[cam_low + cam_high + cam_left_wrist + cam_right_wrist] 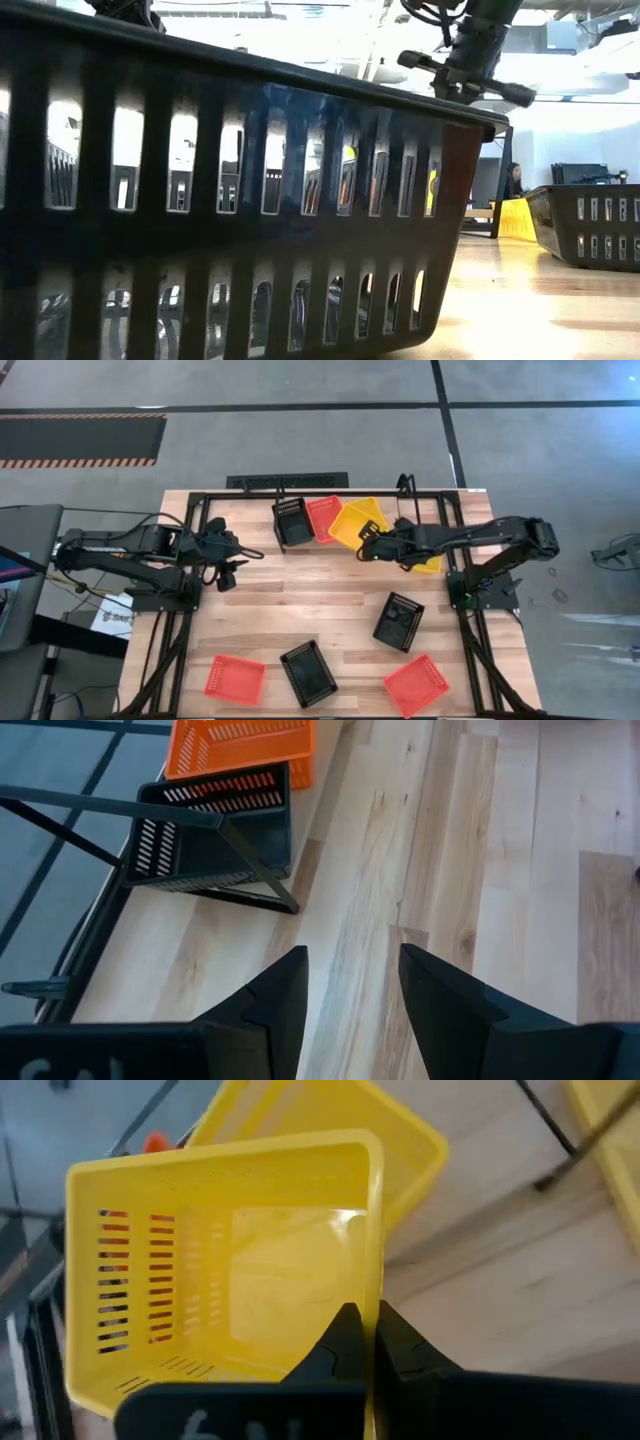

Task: Stack baskets on shelf by color
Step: Stack the bottom yellow bin on top of the other yellow bin on the shelf

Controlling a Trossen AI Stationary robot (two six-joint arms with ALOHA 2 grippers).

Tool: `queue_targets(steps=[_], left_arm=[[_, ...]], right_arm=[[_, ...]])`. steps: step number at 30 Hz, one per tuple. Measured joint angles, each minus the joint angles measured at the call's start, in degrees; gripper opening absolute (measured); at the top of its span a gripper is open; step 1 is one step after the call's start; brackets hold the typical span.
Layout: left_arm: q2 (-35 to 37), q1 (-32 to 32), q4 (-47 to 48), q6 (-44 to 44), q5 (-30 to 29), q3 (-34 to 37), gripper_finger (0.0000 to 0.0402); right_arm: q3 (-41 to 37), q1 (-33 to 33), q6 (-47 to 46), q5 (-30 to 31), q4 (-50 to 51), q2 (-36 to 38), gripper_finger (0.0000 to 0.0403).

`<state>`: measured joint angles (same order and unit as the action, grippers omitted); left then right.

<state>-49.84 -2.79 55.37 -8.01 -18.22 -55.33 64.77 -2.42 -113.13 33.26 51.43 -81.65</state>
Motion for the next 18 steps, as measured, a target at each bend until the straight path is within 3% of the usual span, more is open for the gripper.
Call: queue_targets(steps=[11, 18], left_arm=[[0.0, 0.0, -2.9, -2.5, -1.4, 0.0, 0.0146], [0.0, 3.1, -2.9, -2.6, -3.0, 0.0, 0.0146]], right_arm=[[14.6, -8.3, 18.5, -0.4, 10.3, 0.0, 0.0007], [17.1, -11.4, 24.9, -3.4, 14.6, 0.0, 0.0003]])
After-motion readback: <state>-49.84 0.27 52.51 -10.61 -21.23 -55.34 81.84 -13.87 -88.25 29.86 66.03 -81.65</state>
